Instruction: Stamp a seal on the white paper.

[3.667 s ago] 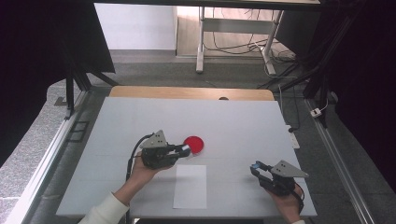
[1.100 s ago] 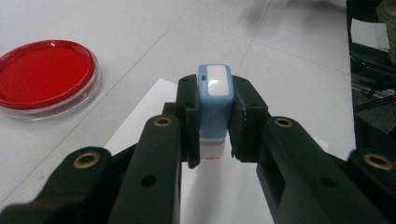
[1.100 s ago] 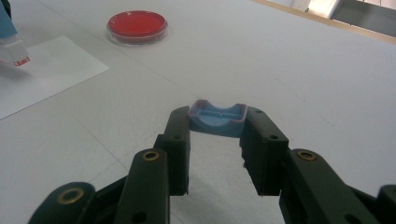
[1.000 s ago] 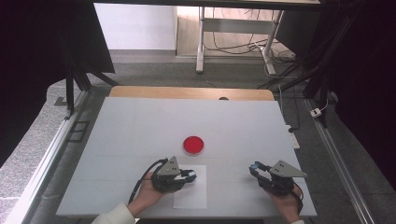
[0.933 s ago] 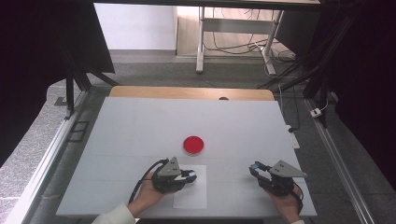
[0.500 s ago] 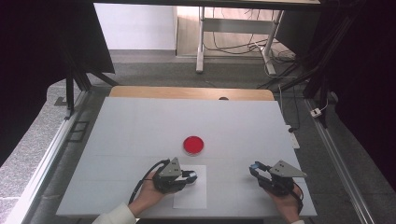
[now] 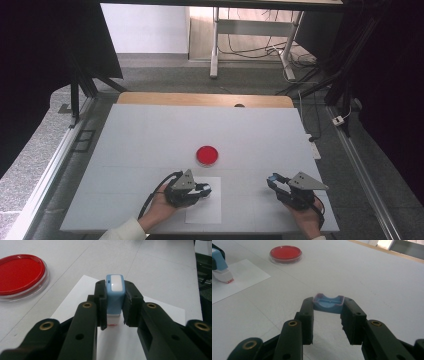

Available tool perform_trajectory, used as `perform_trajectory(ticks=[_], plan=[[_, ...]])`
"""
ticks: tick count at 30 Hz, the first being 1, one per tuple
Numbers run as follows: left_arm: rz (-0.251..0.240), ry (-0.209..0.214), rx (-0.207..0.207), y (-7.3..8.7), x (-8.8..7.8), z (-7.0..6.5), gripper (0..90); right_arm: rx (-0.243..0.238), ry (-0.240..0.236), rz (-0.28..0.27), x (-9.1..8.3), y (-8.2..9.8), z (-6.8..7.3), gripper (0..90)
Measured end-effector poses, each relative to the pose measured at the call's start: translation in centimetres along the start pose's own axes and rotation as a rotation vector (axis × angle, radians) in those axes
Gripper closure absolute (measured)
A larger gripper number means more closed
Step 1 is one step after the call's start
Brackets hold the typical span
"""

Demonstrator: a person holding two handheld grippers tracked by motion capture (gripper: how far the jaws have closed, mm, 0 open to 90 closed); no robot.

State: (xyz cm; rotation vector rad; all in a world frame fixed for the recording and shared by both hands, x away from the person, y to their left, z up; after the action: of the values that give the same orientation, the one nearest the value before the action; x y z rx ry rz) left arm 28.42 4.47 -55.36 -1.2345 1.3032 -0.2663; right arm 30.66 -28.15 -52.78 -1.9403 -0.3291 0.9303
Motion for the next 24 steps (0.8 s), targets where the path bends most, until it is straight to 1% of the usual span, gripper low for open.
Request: perform_trajectory(ticks=[8,12,16,19,20,21,24], plan=[[0.004,-0.006,0.018,0.06,0.01,-0.17,75.2,-0.001,0.000,0.000,0.02,0.00,0.02,63.4],[0.011,-0.001,0.011,0.07,-0.05,-0.05,75.3,-0.002,-0.001,0.001,0.03,0.00,0.02,63.4],[0.017,-0.010,0.013,0.07,-0.05,-0.13,75.3,-0.001,0.000,0.000,0.03,-0.01,0.04,63.4],[0.030,-0.020,0.022,0.01,-0.07,-0.23,75.5,0.000,0.000,0.000,0.02,-0.02,0.05,63.4],[0.040,-0.024,0.031,-0.02,-0.10,-0.24,75.5,0.000,0.000,-0.001,0.02,-0.02,0.05,63.4],[0.039,-0.025,0.028,-0.06,-0.06,-0.32,75.5,0.000,0.000,-0.001,0.02,-0.03,0.05,63.4],[0.056,-0.034,0.037,-0.07,-0.03,-0.39,75.6,-0.002,0.000,0.001,0.02,-0.03,0.07,63.4]])
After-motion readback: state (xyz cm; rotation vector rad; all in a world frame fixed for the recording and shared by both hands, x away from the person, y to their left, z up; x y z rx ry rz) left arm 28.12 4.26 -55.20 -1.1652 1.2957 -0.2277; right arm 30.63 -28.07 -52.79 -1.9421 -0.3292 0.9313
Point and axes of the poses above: each handheld gripper's, and its own axes: x roughly forward along the jaws, y roughly out of its underside, z roughly to its left, the point moved 4 cm from there along x, roughly forward along the jaws, and after that the axes turned 12 degrees about -x, right-handed, at the moved point
